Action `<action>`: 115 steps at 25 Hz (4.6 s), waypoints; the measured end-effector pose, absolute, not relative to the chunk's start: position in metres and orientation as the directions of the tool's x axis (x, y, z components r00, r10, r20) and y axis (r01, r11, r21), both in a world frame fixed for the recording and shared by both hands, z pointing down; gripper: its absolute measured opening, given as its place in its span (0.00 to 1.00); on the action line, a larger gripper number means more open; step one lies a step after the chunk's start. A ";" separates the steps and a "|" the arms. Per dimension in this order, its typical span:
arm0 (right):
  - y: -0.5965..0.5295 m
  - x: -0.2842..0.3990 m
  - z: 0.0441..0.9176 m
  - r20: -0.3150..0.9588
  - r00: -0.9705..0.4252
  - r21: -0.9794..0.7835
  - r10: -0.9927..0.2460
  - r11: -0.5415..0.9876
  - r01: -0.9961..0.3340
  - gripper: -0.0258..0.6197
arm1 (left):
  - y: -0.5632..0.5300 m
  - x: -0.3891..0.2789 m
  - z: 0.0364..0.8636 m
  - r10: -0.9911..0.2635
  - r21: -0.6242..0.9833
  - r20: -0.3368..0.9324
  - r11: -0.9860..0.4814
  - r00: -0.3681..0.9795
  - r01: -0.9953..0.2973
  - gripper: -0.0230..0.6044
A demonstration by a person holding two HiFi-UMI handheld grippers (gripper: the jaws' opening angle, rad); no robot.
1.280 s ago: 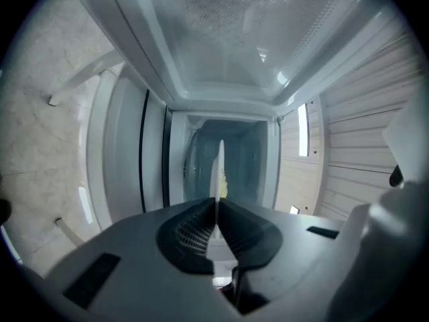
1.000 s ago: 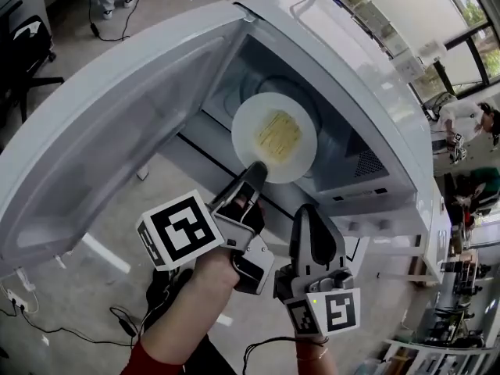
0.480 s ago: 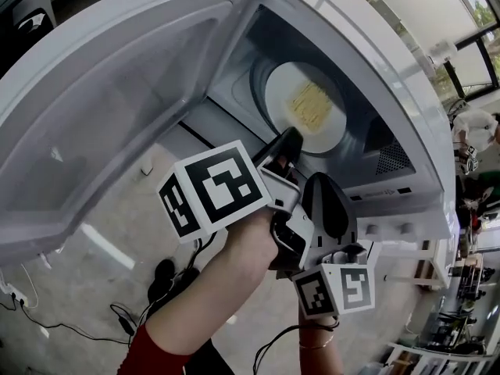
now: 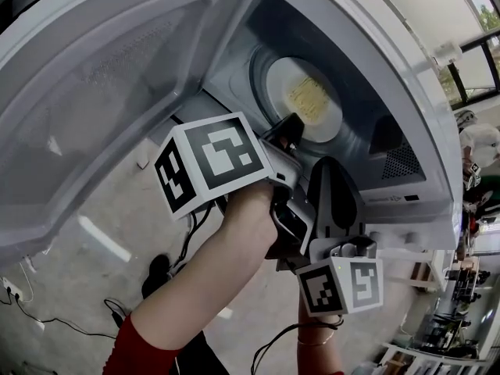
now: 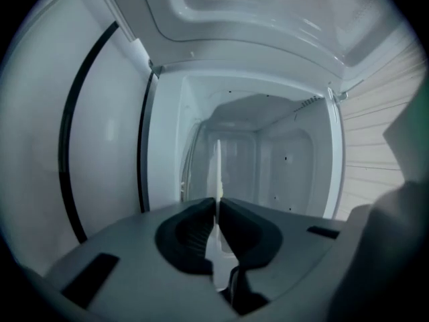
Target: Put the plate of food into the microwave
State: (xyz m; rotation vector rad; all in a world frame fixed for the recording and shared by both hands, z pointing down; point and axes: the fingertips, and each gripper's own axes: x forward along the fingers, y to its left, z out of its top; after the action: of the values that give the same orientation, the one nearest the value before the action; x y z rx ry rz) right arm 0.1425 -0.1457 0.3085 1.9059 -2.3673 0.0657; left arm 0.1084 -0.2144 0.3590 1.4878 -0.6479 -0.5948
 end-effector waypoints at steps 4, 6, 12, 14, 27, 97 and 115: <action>-0.152 0.148 0.316 0.119 -0.198 0.025 -0.973 0.202 -0.979 0.06 | -0.225 0.114 0.357 -0.705 0.996 0.057 -0.007 0.707 -0.087 0.08; -0.154 0.150 0.316 0.120 -0.194 0.028 -0.974 0.199 -0.980 0.06 | -0.230 0.114 0.355 -0.703 0.993 0.077 -0.010 0.707 -0.118 0.10; -0.159 0.151 0.311 0.117 -0.186 0.038 -0.976 0.192 -0.981 0.06 | -0.236 0.116 0.349 -0.684 0.980 0.098 -0.060 0.723 -0.190 0.10; -0.160 0.152 0.310 0.115 -0.185 0.040 -0.976 0.191 -0.981 0.06 | -0.236 0.120 0.348 -0.662 0.975 0.108 -0.076 0.742 -0.210 0.10; -0.167 0.156 0.295 0.108 -0.192 0.055 -0.975 0.198 -0.979 0.06 | -0.234 0.122 0.351 -0.525 0.910 0.217 -0.197 0.823 -0.365 0.10; -0.187 0.151 0.312 0.151 -0.245 0.066 -0.958 0.257 -0.964 0.06 | -0.255 0.106 0.351 -0.639 0.258 0.449 -0.576 0.624 -0.775 0.34; -0.189 0.150 0.317 0.180 -0.246 0.073 -0.952 0.263 -0.962 0.06 | -0.248 0.112 0.356 -0.579 0.245 0.488 -0.627 0.653 -0.740 0.34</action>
State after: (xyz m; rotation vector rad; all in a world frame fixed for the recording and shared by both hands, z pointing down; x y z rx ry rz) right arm 0.1502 -0.1889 0.3172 1.7994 -2.3398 0.0771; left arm 0.1124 -0.2483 0.3558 2.4457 -1.0346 0.5119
